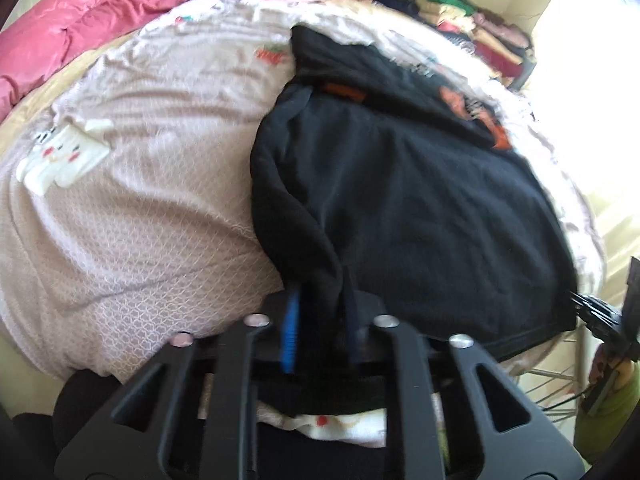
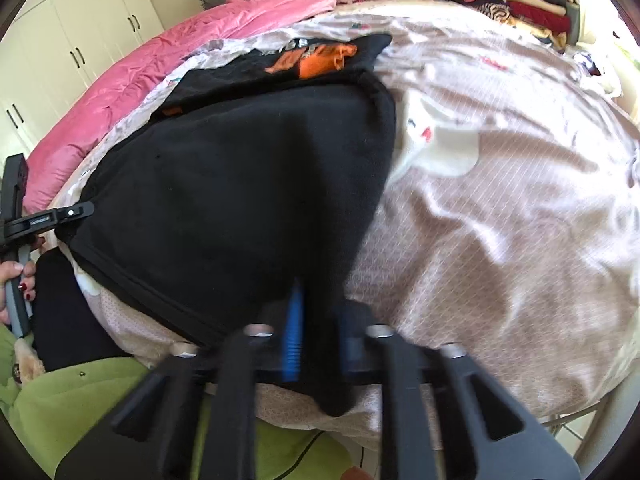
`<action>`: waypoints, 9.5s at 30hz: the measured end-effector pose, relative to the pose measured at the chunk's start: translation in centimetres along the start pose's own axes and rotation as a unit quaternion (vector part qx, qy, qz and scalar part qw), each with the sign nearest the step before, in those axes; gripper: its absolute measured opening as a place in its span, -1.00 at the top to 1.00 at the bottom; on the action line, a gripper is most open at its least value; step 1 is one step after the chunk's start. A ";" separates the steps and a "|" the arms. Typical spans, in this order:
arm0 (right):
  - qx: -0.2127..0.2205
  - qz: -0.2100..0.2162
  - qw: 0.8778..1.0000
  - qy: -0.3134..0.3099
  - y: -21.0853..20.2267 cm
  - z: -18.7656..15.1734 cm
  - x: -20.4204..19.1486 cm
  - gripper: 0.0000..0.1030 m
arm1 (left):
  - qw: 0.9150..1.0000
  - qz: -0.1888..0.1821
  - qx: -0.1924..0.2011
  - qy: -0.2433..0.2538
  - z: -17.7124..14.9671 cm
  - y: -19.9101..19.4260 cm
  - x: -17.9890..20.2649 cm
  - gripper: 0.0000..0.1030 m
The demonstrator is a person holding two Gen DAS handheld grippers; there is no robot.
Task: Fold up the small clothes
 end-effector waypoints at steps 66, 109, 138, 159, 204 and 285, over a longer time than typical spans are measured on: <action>0.169 -0.055 0.984 0.001 3.4 23.1 4.5 0.85 | 0.992 0.029 0.120 0.018 19.7 5.5 1.5 0.89; 0.032 0.007 0.989 -0.144 12.5 17.0 -7.4 0.30 | 0.985 0.029 0.083 0.147 13.3 9.0 5.5 -0.17; 0.120 -0.093 0.987 -0.048 14.8 31.1 -0.7 0.13 | 0.993 -0.002 0.100 -0.060 25.1 11.9 -2.1 -0.50; 0.081 -0.075 0.993 0.036 14.8 30.0 8.6 -0.08 | 0.996 -0.053 0.068 -0.030 25.8 15.2 -1.2 0.86; 0.133 -0.105 0.986 -0.003 8.0 21.2 3.3 -0.32 | 0.992 0.059 0.108 0.011 22.3 9.0 -0.8 -0.43; 0.145 -0.018 0.987 -0.064 5.6 20.6 -8.2 -0.71 | 0.991 0.112 0.079 0.005 15.9 5.3 -4.4 -0.80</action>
Point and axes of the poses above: each gripper's, at about its wrist camera, not at the fingertips, and y roughly the way its jaws point, x to its right, z to its top, the point moved 1 cm from there along y, roughly the way its jaws point, and after that the axes turned 6 degrees about z, right-handed, at the moved point
